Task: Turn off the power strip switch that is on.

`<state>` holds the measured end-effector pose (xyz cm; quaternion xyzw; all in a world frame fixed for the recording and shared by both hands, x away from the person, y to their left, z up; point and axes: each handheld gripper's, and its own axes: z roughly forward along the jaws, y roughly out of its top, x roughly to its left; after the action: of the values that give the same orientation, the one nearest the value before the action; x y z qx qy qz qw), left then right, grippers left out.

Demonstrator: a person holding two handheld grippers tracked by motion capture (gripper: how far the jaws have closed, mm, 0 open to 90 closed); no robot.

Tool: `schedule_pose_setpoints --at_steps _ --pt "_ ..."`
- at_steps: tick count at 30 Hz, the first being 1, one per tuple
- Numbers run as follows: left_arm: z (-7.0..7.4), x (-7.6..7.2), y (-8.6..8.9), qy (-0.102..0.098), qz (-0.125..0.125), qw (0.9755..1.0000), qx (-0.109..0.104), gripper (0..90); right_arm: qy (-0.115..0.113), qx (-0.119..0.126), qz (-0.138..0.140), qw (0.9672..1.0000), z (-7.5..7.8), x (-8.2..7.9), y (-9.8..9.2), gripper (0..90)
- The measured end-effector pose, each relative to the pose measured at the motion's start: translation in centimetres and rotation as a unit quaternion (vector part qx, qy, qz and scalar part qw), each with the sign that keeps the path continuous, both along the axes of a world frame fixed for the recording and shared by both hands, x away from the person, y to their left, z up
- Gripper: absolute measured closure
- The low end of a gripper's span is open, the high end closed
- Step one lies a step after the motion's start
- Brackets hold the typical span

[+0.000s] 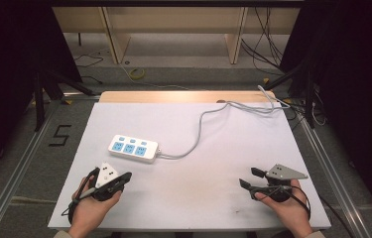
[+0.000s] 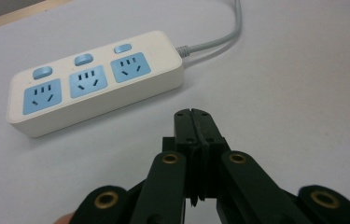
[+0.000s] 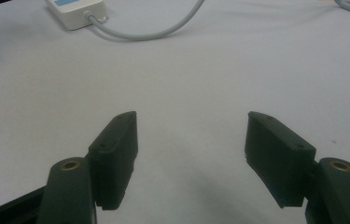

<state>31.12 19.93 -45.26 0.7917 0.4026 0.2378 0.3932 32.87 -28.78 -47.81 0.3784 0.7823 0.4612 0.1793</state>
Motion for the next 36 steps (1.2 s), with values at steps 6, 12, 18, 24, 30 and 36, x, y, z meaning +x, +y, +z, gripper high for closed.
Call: schedule_pose_setpoints --at_steps 6,12,18,24,30,36 --pt "0.2 0.5 -0.4 0.012 -0.001 0.9999 -0.001 89.6 -0.001 -0.004 0.003 1.0000 0.0 -0.1 0.3 35.8" --pt "0.6 0.9 -0.5 0.013 -0.003 0.9999 0.000 89.6 -0.001 -0.008 0.010 0.9999 0.0 -0.1 0.6 35.9" --pt "1.0 1.4 -0.5 0.011 0.002 0.9999 -0.001 89.6 -0.002 -0.008 0.010 0.9999 0.0 -0.1 0.6 35.9" --pt "1.4 2.1 -0.4 0.010 0.008 0.9999 0.000 89.6 0.000 -0.007 0.011 0.9999 -0.1 -0.1 0.7 35.9" --pt "1.7 2.9 -0.8 0.015 0.012 0.9998 0.003 89.6 0.004 -0.008 0.012 0.9999 -0.2 0.0 0.7 35.9" --pt "2.0 3.4 -1.1 0.021 0.017 0.9996 0.009 89.6 0.004 -0.010 0.012 0.9999 -0.2 0.0 0.7 35.9"
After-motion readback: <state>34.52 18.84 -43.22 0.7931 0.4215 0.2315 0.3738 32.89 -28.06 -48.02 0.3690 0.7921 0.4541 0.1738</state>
